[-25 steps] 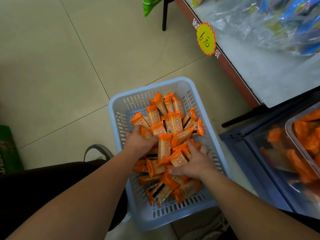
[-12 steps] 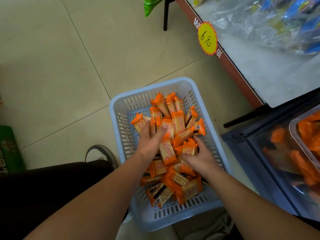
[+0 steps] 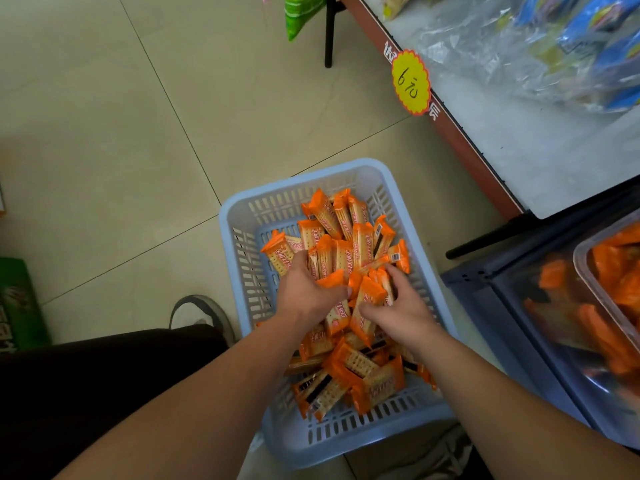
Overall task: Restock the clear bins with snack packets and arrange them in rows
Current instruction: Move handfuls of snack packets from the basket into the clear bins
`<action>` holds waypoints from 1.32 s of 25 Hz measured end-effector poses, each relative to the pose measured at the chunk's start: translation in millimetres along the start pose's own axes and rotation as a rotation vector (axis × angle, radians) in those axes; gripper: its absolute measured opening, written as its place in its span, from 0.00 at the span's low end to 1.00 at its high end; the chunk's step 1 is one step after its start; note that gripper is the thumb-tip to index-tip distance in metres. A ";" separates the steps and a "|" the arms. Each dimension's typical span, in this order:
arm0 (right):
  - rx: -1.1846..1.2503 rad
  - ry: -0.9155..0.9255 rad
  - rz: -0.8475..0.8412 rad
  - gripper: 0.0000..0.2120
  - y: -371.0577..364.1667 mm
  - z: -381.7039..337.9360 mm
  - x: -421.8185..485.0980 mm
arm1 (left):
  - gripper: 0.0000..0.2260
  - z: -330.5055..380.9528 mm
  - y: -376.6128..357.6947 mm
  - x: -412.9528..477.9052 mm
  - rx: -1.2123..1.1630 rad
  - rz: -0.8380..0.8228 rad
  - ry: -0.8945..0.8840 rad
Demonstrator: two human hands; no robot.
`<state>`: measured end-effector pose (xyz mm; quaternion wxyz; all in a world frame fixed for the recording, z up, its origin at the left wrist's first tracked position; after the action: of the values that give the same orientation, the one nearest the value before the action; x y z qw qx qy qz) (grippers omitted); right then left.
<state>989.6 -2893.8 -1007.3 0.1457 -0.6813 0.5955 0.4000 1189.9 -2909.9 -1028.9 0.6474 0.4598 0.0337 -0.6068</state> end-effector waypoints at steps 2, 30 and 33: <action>-0.048 0.035 0.012 0.42 1.8 -4.4 -4.2 | 0.51 3.7 4.5 -2.8 0.009 0.005 -0.032; -0.521 0.415 0.386 0.27 278.6 -144.0 -297.6 | 0.19 271.9 64.3 -271.9 -0.018 -0.011 -0.793; -0.419 0.261 0.554 0.23 358.3 -107.1 -308.9 | 0.18 327.7 -2.2 -295.9 -0.099 -0.111 -0.885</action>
<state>706.0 -2840.4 -617.4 -0.1880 -0.5545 0.6763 0.4470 942.2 -2894.8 -663.7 0.5870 0.1219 -0.1930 -0.7767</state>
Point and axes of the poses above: each hand's wrist, its own x-axis towards the middle knuckle, its own y-axis out of the back of the hand, z = x × y, the point moved 6 cm from there along x, towards the middle knuckle, and after that the axes turned 3 degrees about x, right-handed, at the moved point
